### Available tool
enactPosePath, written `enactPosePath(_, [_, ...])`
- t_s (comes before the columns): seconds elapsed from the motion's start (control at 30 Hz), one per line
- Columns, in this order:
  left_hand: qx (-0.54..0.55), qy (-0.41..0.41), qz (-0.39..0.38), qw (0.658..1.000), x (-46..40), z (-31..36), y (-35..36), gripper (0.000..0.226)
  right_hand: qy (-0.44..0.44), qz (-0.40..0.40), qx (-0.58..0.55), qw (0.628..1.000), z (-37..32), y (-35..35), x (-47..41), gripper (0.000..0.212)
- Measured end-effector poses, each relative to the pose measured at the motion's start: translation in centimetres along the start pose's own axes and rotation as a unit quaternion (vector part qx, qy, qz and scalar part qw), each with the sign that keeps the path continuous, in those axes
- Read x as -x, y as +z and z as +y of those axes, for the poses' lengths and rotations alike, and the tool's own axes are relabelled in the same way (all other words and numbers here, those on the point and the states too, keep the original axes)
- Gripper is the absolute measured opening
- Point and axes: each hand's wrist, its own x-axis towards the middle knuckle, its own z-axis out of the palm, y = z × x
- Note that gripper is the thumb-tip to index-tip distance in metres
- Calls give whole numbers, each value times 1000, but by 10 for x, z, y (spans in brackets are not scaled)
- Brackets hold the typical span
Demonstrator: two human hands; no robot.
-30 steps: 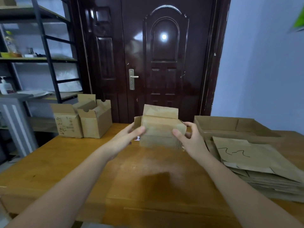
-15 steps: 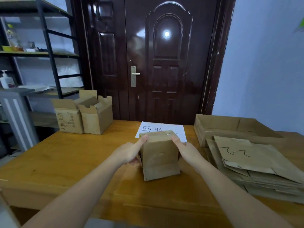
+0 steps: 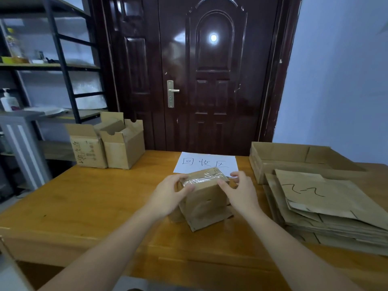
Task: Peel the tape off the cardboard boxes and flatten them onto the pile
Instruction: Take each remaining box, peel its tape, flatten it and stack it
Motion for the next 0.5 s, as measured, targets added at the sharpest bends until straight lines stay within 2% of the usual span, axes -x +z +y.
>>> enactPosePath(0.07, [-19, 10, 18, 1000, 4, 2, 4, 49, -56, 21, 3, 998, -10, 1, 4, 41])
enactPosePath(0.13, [-54, 11, 14, 998, 8, 4, 6, 42, -104, -7, 41, 994, -16, 3, 11, 36])
enactPosePath(0.17, [-75, 17, 15, 997, 10, 5, 5, 40, -115, -38, 67, 990, -18, 4, 16, 42])
enactPosePath(0.23, [-161, 60, 26, 985, 15, 6, 1, 44, -116, -116, 121, 979, -19, 2, 24, 75])
enactPosePath(0.3, [-273, 135, 31, 952, 22, 7, -3, 55, -117, -186, 178, 959, -19, -6, 28, 108])
enactPosePath(0.33, [-310, 172, 24, 935, 25, 8, -5, 60, -124, -213, 206, 947, -19, -11, 28, 116])
enactPosePath(0.4, [-351, 231, -3, 907, 30, 6, -8, 67, -149, -228, 262, 926, -17, -20, 26, 119])
enactPosePath(0.47, [-382, 287, -1, 878, 32, 2, -7, 63, -203, -201, 289, 914, -13, -27, 23, 109])
enactPosePath(0.5, [-394, 310, 23, 865, 33, 2, -6, 58, -235, -182, 283, 912, -11, -29, 24, 101])
